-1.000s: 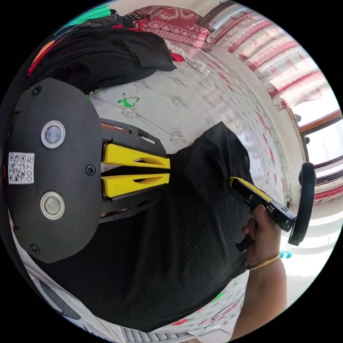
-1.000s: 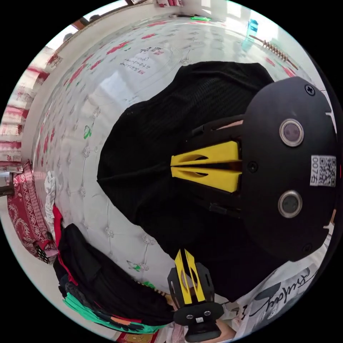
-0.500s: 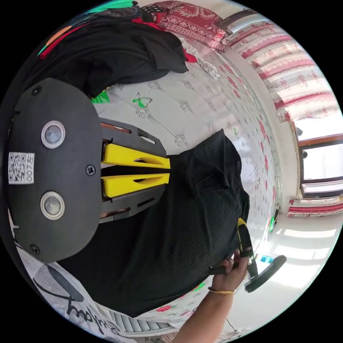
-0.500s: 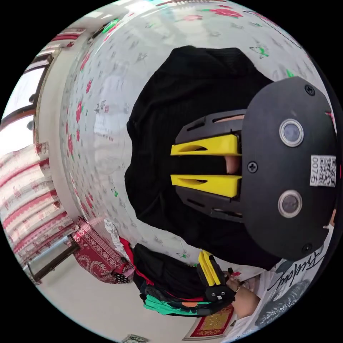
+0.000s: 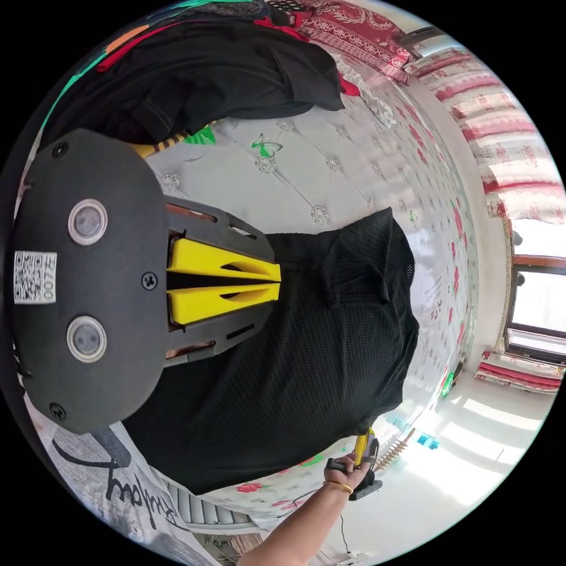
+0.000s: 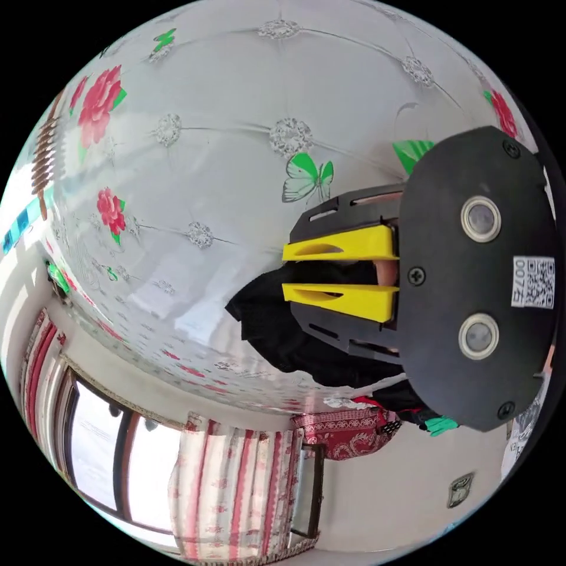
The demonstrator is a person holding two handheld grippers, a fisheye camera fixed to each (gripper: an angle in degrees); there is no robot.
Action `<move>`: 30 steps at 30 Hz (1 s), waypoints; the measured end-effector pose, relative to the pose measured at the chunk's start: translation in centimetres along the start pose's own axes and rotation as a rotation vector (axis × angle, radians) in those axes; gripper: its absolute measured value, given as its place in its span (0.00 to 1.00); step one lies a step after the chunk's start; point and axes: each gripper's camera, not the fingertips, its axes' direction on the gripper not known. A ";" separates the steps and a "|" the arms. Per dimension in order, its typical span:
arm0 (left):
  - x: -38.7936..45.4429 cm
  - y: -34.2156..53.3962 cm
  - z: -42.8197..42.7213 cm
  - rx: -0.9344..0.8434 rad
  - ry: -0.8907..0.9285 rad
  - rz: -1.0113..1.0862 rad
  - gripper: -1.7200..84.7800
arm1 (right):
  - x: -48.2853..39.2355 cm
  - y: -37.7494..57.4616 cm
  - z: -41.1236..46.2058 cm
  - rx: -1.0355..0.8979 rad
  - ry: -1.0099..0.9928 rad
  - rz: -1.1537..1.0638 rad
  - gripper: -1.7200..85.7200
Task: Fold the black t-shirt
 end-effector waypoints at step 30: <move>14.2 -11.7 6.4 0.058 0.218 0.412 0.08 | -23.3 25.5 13.7 -0.369 0.530 -1.228 0.10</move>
